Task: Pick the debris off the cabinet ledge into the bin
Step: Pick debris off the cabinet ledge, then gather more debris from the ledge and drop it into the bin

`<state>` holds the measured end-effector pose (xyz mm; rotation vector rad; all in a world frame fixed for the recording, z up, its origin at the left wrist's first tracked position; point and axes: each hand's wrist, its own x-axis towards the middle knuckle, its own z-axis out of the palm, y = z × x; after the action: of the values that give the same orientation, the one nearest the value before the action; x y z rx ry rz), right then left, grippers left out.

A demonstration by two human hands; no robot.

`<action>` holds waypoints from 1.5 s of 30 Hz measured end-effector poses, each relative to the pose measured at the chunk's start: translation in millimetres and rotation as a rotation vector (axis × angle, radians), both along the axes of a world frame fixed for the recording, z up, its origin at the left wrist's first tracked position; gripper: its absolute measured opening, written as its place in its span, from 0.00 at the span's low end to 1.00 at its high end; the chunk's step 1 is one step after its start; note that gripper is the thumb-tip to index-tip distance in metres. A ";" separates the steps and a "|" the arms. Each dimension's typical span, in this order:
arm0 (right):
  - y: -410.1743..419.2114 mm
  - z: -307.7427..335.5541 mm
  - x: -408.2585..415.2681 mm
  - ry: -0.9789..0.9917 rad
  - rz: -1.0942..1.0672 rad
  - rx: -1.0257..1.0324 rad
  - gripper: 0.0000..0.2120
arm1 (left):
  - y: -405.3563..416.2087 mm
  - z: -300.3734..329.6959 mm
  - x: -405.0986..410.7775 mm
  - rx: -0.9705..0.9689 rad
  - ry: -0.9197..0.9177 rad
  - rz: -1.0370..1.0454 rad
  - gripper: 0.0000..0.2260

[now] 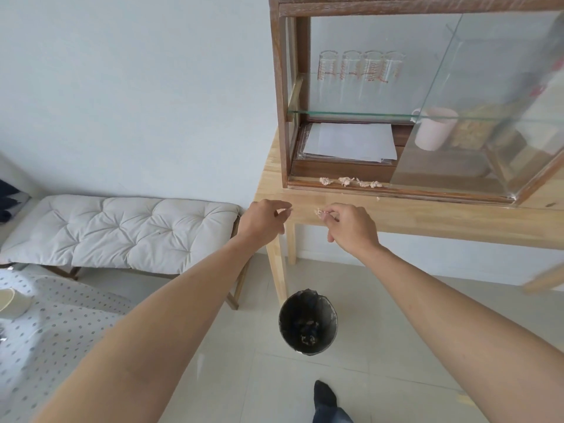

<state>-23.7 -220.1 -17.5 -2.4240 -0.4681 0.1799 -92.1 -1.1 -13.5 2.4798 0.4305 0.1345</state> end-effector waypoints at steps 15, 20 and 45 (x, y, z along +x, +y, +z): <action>-44.7 -102.1 -74.2 0.227 0.003 -0.085 0.09 | -36.5 -89.3 -65.2 -0.074 0.191 0.009 0.12; -52.8 -137.8 -72.8 0.280 0.037 -0.140 0.10 | -49.0 -121.3 -61.0 -0.095 0.295 0.029 0.13; -49.3 -17.8 -26.4 0.022 -0.091 0.068 0.20 | -42.2 0.0 -23.0 -0.014 0.003 0.015 0.20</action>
<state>-50.1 -269.4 -35.4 -2.3682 -0.3482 0.1486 -115.0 -43.3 -13.5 2.4639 0.4505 0.1333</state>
